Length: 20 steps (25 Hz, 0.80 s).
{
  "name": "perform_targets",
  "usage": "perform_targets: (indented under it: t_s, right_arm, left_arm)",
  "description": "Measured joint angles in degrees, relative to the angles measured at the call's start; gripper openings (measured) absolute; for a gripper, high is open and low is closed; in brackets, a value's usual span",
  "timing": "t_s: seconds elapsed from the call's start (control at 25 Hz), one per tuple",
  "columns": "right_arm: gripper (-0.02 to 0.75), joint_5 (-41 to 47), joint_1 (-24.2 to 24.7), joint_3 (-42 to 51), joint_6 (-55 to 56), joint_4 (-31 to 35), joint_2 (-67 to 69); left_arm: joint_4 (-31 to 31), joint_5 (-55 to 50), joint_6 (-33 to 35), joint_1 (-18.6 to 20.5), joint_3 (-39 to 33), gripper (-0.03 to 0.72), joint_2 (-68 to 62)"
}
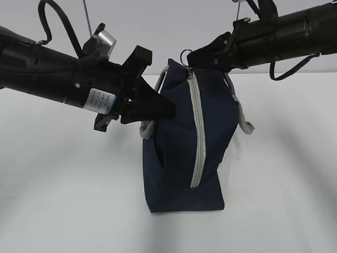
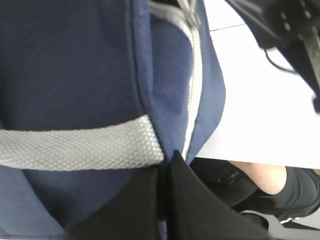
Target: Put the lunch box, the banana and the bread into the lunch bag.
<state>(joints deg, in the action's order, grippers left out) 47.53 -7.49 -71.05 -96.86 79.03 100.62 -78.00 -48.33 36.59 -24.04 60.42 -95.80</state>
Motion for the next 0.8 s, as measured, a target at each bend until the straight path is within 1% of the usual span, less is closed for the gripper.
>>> perform_targets:
  t_s: [0.28,0.52,0.8]
  right_arm:
    - [-0.016,-0.1,0.0,-6.5,1.3,0.0,5.3]
    - [-0.016,-2.6,0.0,-12.5,2.5,0.3,9.8]
    - [-0.016,-3.4,0.0,-20.8,5.2,-0.9,17.3]
  left_arm:
    - [1.1,-1.0,0.1,0.1,0.0,0.003,0.0]
    - [2.8,-3.1,0.1,0.1,0.0,0.003,0.0]
    - [4.8,-5.6,0.2,0.1,0.0,0.003,0.0]
